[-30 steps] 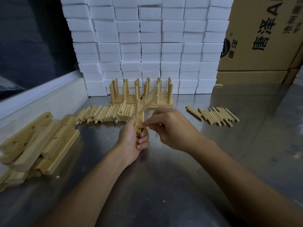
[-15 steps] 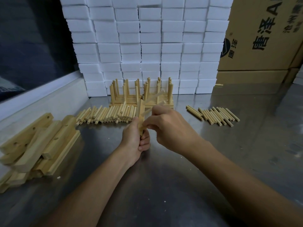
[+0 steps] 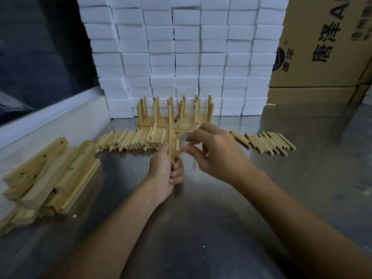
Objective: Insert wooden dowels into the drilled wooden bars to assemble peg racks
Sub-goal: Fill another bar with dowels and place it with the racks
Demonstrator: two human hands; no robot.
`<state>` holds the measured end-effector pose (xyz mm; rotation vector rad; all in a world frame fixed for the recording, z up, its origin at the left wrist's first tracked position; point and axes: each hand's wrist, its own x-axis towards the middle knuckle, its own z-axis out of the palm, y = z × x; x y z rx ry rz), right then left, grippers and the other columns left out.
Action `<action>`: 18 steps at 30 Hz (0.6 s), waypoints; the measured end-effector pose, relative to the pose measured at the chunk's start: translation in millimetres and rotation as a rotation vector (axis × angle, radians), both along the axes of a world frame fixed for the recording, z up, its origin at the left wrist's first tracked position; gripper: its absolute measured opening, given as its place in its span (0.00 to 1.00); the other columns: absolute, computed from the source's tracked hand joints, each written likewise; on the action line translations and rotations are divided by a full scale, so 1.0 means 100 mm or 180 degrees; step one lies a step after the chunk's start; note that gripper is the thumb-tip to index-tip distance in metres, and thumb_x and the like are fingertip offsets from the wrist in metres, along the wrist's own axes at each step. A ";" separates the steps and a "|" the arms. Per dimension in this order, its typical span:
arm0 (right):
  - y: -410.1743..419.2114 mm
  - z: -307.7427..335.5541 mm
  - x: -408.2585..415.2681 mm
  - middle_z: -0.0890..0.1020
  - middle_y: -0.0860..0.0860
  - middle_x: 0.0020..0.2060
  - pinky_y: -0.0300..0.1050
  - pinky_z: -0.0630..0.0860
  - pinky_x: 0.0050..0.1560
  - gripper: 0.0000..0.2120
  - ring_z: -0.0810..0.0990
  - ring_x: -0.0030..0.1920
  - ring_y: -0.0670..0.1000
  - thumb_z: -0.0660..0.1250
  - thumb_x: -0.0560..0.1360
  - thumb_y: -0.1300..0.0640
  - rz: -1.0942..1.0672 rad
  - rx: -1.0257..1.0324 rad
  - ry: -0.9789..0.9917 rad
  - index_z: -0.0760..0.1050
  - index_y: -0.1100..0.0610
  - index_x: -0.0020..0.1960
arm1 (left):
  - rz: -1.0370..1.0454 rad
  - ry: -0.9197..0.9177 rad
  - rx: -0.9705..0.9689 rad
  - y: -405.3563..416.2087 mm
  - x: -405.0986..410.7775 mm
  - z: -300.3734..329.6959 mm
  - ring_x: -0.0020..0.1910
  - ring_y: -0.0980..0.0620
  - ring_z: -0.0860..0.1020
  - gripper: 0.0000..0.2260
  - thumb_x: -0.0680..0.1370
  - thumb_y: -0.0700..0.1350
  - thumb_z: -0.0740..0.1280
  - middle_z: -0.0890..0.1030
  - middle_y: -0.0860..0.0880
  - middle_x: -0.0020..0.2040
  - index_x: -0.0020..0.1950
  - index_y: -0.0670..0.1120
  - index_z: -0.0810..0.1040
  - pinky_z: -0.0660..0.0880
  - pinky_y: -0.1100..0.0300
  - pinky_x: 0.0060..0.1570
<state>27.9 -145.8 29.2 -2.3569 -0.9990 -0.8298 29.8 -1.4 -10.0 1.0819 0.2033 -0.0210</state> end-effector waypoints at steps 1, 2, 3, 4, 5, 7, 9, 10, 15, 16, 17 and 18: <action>-0.04 0.00 0.02 0.80 0.53 0.46 0.47 0.77 0.38 0.08 0.75 0.37 0.48 0.68 0.79 0.58 0.0033 0.0142 -0.0058 0.80 0.61 0.54 | -0.0011 0.0026 -0.0035 0.00 0.00 0.00 0.17 0.56 0.57 0.21 0.85 0.53 0.52 0.62 0.49 0.23 0.39 0.42 0.69 0.52 0.69 0.16; -0.07 0.00 0.03 0.81 0.54 0.44 0.46 0.76 0.37 0.08 0.75 0.36 0.48 0.66 0.79 0.60 0.0043 0.0267 -0.0101 0.80 0.62 0.55 | -0.0021 0.0050 -0.0061 0.01 0.01 0.00 0.17 0.56 0.57 0.21 0.85 0.53 0.51 0.62 0.49 0.23 0.38 0.42 0.68 0.52 0.69 0.16; -0.10 -0.01 0.03 0.81 0.54 0.42 0.46 0.75 0.36 0.09 0.77 0.36 0.50 0.64 0.80 0.61 0.0021 0.0355 -0.0121 0.79 0.63 0.56 | -0.0025 0.0070 -0.0075 0.01 0.01 0.01 0.17 0.56 0.57 0.21 0.85 0.53 0.51 0.62 0.49 0.23 0.38 0.42 0.67 0.51 0.69 0.16; -0.12 -0.02 0.04 0.82 0.54 0.40 0.46 0.76 0.35 0.10 0.79 0.35 0.51 0.62 0.81 0.61 0.0003 0.0390 -0.0117 0.78 0.64 0.57 | -0.0024 0.0089 -0.0082 0.02 0.02 0.01 0.17 0.56 0.57 0.21 0.85 0.53 0.51 0.62 0.49 0.23 0.38 0.42 0.67 0.51 0.69 0.16; -0.12 -0.03 0.04 0.82 0.54 0.39 0.47 0.76 0.35 0.10 0.80 0.35 0.52 0.62 0.81 0.61 0.0011 0.0378 -0.0107 0.78 0.64 0.58 | -0.0024 0.0114 -0.0084 0.02 0.02 0.01 0.17 0.56 0.57 0.21 0.85 0.53 0.51 0.62 0.49 0.23 0.38 0.42 0.67 0.51 0.69 0.16; -0.13 -0.03 0.04 0.82 0.53 0.37 0.48 0.77 0.35 0.09 0.80 0.34 0.53 0.61 0.81 0.62 0.0097 0.0291 -0.0094 0.78 0.64 0.56 | -0.0041 0.0156 -0.0069 0.02 0.02 0.02 0.17 0.56 0.57 0.21 0.85 0.54 0.51 0.62 0.49 0.23 0.39 0.42 0.68 0.51 0.69 0.16; -0.13 -0.03 0.06 0.80 0.53 0.35 0.47 0.75 0.32 0.08 0.78 0.31 0.53 0.61 0.81 0.62 0.0086 0.0167 -0.0098 0.77 0.64 0.54 | -0.0085 0.0183 -0.0017 0.02 0.01 0.02 0.17 0.56 0.57 0.20 0.85 0.53 0.50 0.61 0.49 0.23 0.41 0.42 0.69 0.51 0.69 0.16; -0.12 -0.04 0.07 0.79 0.53 0.34 0.47 0.73 0.30 0.07 0.76 0.29 0.53 0.61 0.81 0.62 0.0015 0.0072 -0.0116 0.77 0.64 0.53 | -0.0106 0.0194 0.0002 0.02 0.01 0.03 0.17 0.56 0.57 0.19 0.85 0.53 0.50 0.61 0.50 0.23 0.42 0.42 0.69 0.51 0.69 0.16; 0.01 -0.10 0.08 0.73 0.53 0.29 0.49 0.67 0.25 0.03 0.68 0.25 0.54 0.63 0.77 0.66 -0.0342 -0.0195 -0.0083 0.72 0.63 0.51 | -0.0123 0.0189 -0.0065 0.05 0.00 0.04 0.17 0.56 0.56 0.19 0.85 0.50 0.51 0.60 0.49 0.24 0.38 0.43 0.67 0.51 0.69 0.16; 0.03 -0.10 0.08 0.71 0.52 0.28 0.48 0.66 0.25 0.04 0.67 0.25 0.54 0.63 0.75 0.67 -0.0415 -0.0187 -0.0047 0.72 0.62 0.49 | -0.0113 0.0200 -0.0095 0.05 0.00 0.04 0.17 0.56 0.57 0.18 0.85 0.50 0.51 0.60 0.50 0.23 0.37 0.44 0.66 0.51 0.69 0.16; 0.04 -0.11 0.09 0.69 0.50 0.28 0.47 0.65 0.26 0.04 0.66 0.24 0.54 0.63 0.74 0.67 -0.0490 -0.0174 -0.0006 0.72 0.62 0.48 | -0.0096 0.0204 -0.0106 0.06 0.01 0.04 0.17 0.56 0.57 0.18 0.85 0.49 0.51 0.60 0.50 0.23 0.38 0.44 0.66 0.51 0.69 0.16; 0.03 -0.11 0.09 0.68 0.49 0.28 0.46 0.64 0.27 0.05 0.66 0.25 0.54 0.62 0.73 0.66 -0.0562 -0.0170 0.0048 0.72 0.61 0.48 | -0.0068 0.0204 -0.0100 0.05 0.01 0.04 0.17 0.56 0.57 0.17 0.85 0.49 0.51 0.60 0.50 0.23 0.39 0.44 0.67 0.51 0.69 0.16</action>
